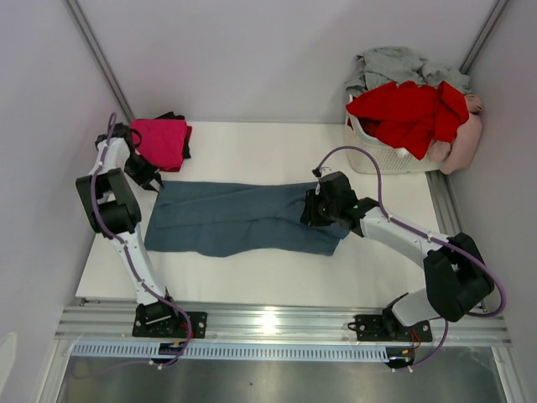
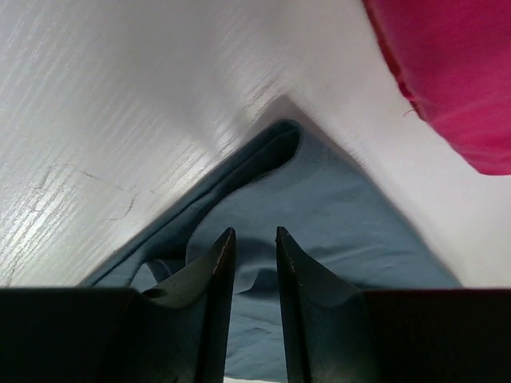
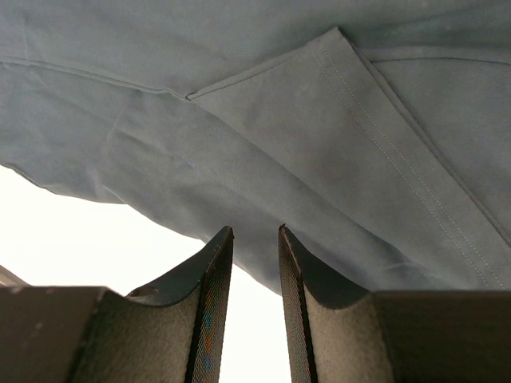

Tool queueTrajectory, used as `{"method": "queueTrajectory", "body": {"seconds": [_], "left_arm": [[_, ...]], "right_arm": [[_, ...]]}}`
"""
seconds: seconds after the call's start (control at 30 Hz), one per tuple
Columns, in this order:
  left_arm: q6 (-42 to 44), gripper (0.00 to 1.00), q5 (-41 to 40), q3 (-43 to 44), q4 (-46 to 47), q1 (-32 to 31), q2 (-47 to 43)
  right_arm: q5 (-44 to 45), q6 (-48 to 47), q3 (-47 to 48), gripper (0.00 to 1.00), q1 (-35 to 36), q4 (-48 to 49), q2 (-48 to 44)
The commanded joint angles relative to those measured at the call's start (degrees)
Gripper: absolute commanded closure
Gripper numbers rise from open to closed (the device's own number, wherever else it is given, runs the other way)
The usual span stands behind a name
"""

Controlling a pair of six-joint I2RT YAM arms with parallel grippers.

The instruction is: Fold and stack the t-shirts

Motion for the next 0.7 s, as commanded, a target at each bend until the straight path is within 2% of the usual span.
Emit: {"method": "queueTrajectory", "body": {"seconds": [0.0,0.23,0.53,0.63,0.67], "left_arm": [[2.27,0.7,-2.92,-1.84,-0.61,-0.68,-0.79],[4.12,0.7,-6.87,-5.0,-0.17,-0.86,-2.81],[4.38,0.74,-4.59,-10.19,2.56,-1.3,-5.72],[4.47,0.86,-3.01,-9.23,2.47,-1.47,-4.93],[4.47,0.98,-2.66,-8.53,2.3,-1.56,-4.75]], "right_arm": [[-0.81,-0.79,0.57,0.67,-0.23,2.13,-1.28],[-1.25,-0.61,0.84,0.66,-0.31,2.75,-0.85],[-1.6,-0.61,1.45,0.66,-0.49,3.27,0.82],[-1.6,-0.7,1.98,0.66,-0.49,3.54,1.26],[-1.69,-0.7,2.15,0.66,-0.49,3.45,1.26]]}}
